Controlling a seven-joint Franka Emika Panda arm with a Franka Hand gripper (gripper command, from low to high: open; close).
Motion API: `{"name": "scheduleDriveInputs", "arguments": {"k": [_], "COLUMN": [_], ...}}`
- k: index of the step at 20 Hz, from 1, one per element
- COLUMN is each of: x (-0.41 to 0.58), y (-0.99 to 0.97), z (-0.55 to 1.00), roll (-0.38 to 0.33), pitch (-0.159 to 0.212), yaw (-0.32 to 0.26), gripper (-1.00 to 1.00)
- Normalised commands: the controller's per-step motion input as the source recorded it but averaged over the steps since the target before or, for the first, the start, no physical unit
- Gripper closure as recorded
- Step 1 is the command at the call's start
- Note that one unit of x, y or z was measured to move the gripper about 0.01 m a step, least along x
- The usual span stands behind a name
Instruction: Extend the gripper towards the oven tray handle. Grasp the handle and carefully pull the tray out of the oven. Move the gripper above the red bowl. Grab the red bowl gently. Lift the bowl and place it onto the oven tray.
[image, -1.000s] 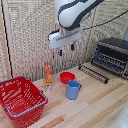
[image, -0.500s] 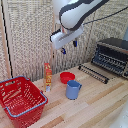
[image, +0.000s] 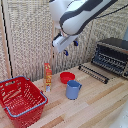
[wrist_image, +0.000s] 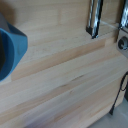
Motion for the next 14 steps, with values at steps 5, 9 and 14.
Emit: {"name": "scheduleDriveInputs", "arguments": {"k": [5, 9, 14], "x": [0.085, 0.01, -0.07], "y": [-0.23, -0.41, -0.49], "z": [-0.22, -0.09, -0.03], "roll": [-0.268, -0.256, -0.268], "pitch": [-0.002, -0.052, -0.069], "yaw": [0.187, 0.142, 0.076], "gripper": [-1.0, -1.0, -1.0]}}
